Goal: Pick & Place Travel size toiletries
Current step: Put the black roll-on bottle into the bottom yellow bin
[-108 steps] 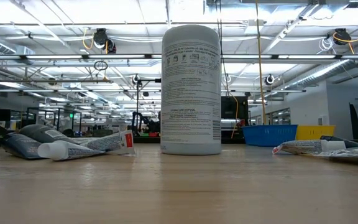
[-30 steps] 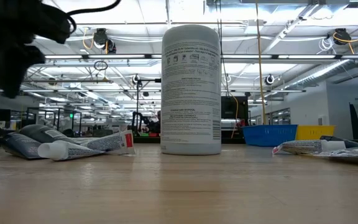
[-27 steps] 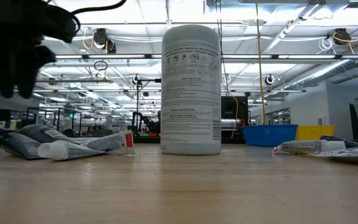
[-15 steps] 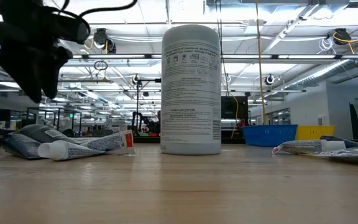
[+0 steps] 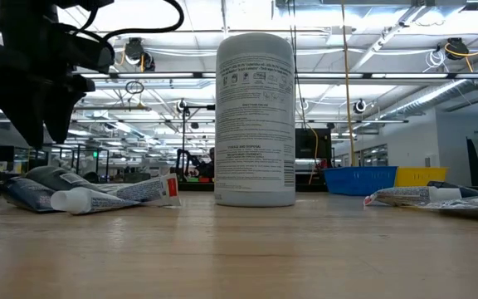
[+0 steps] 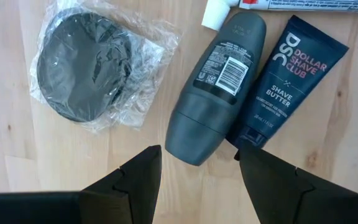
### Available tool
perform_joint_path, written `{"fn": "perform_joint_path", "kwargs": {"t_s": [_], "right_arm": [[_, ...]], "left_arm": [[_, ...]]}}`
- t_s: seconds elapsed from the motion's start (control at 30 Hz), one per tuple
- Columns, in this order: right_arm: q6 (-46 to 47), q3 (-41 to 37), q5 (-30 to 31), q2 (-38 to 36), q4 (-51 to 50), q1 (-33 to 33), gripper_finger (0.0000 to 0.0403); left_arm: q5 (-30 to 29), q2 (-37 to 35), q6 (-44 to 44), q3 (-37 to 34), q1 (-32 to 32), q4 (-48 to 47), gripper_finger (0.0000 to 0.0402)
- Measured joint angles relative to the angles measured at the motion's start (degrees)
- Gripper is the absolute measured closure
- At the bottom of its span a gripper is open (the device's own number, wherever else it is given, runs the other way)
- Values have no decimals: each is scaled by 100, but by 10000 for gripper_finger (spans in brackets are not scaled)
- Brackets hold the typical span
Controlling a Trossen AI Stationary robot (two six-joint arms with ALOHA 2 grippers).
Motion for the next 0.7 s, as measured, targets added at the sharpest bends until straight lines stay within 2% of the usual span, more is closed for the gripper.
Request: {"fn": "perform_joint_path", "kwargs": {"t_s": [0.27,0.7], "right_arm": [[-28,0,0,0,0,0,232],[-27,0,-1,0,-135,0,232]], "left_arm": [[-35,52,287,0,20,314,188],[66,1252,1076,-3,282,353,188]]}}
